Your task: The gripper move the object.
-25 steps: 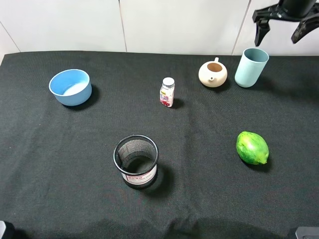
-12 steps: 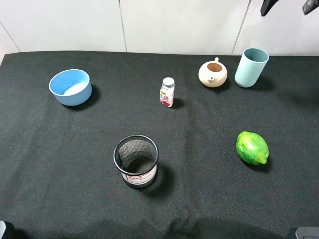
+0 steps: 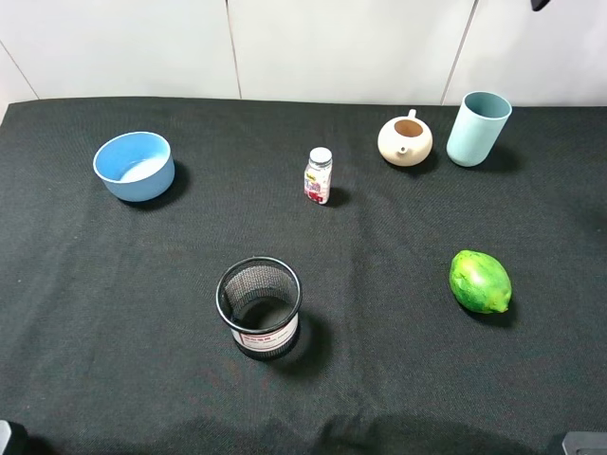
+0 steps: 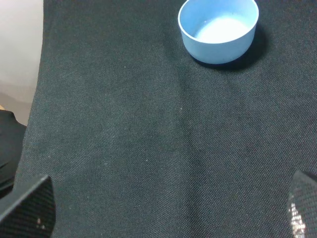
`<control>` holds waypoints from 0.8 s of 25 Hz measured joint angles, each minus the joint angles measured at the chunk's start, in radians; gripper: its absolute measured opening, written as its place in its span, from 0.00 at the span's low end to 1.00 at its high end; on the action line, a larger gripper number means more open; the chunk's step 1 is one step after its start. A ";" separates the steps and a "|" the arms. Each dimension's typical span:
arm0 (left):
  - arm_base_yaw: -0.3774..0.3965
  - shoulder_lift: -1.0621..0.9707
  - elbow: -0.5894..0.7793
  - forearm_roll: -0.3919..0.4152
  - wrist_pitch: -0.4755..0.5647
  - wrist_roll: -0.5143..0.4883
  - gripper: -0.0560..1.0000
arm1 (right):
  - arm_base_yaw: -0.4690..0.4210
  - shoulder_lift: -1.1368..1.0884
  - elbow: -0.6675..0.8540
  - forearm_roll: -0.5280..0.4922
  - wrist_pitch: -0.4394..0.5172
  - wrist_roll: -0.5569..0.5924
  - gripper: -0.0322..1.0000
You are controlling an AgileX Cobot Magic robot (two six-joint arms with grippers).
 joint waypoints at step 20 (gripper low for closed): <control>0.000 0.000 0.000 0.000 0.000 0.000 0.99 | 0.000 -0.487 0.371 -0.008 0.002 -0.003 0.70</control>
